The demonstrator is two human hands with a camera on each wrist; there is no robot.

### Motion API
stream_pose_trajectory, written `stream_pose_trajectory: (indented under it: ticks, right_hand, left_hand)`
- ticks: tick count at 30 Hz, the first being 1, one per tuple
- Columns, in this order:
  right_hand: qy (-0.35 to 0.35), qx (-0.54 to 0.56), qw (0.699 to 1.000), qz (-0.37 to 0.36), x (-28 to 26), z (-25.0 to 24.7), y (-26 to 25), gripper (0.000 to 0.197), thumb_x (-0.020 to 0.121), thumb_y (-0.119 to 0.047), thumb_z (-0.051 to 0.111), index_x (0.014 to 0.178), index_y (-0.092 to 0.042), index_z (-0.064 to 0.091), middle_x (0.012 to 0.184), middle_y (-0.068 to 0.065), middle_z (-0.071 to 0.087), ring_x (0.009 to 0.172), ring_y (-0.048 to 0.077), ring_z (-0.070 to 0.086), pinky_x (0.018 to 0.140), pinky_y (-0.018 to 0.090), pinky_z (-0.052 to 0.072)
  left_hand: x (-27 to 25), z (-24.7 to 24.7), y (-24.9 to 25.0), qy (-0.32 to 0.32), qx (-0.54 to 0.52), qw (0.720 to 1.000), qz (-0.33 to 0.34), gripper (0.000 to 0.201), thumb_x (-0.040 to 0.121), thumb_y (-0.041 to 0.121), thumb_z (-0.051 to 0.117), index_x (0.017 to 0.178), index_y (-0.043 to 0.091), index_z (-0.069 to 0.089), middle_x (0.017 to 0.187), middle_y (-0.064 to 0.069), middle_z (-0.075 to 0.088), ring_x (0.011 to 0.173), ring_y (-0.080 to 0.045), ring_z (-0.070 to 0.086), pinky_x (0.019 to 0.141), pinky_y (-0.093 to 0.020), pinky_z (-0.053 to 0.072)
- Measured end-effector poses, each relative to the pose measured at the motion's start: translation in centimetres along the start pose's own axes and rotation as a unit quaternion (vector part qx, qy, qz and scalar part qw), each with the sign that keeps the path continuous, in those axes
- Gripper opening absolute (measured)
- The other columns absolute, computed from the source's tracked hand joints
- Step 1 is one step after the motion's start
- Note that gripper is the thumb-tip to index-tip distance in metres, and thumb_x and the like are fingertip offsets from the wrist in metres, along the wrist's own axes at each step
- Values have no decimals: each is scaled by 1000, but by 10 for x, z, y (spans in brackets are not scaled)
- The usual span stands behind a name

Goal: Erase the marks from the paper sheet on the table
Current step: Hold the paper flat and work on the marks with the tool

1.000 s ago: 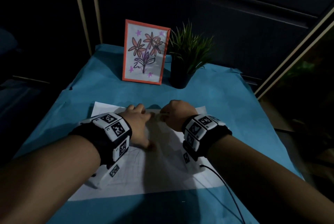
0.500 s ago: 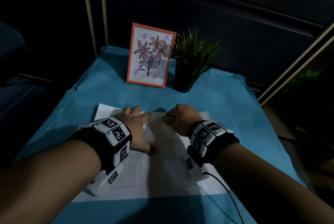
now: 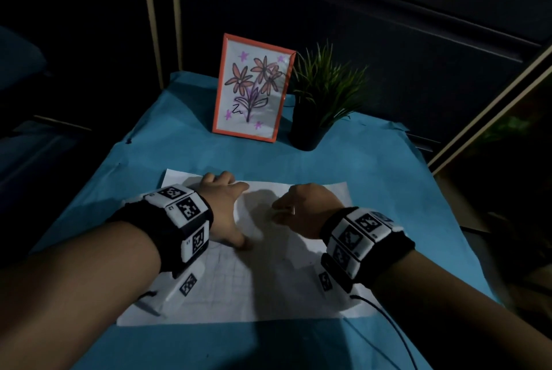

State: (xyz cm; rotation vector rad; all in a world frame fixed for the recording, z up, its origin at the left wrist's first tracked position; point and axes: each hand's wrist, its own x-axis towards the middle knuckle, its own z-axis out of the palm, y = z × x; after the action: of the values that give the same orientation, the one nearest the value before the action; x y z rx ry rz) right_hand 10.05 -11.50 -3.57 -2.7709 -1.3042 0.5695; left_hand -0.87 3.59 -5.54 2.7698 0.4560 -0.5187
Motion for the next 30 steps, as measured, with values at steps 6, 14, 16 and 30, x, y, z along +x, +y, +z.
stream_pose_trajectory:
  ticks: [6,14,16,30]
  right_hand:
    - [35,-11,999,28,8,-6,-10,27,90,-39,56,113,-29,67,118,2,64,109,27,58,82,26,44]
    - [0,-3,1000,23,-7,2,-9,34,89,-44,56,120,-32,64,126,-3,60,117,22,54,93,25,41]
    - [26,-4,999,43,0,-2,-11,31,90,-43,55,117,-30,65,123,0,62,113,25,56,91,28,45]
    - [27,-24,998,48,13,-10,-10,31,89,-34,55,118,-31,64,125,-1,61,115,24,55,93,29,45]
  left_hand:
    - [-3,-1,2,4,8,1000,3,108,61,70,74,148,29,24,146,1,26,133,-25,26,109,-35,30]
    - [-2,-3,3,-21,25,999,-7,112,64,73,69,152,29,14,153,-1,17,139,-27,18,113,-36,25]
    - [-3,-4,4,-20,20,1000,-7,111,64,72,70,151,30,16,152,0,18,139,-27,19,112,-36,26]
    - [-3,-1,2,-7,26,1000,0,111,62,74,70,150,30,18,151,0,19,138,-27,20,112,-39,29]
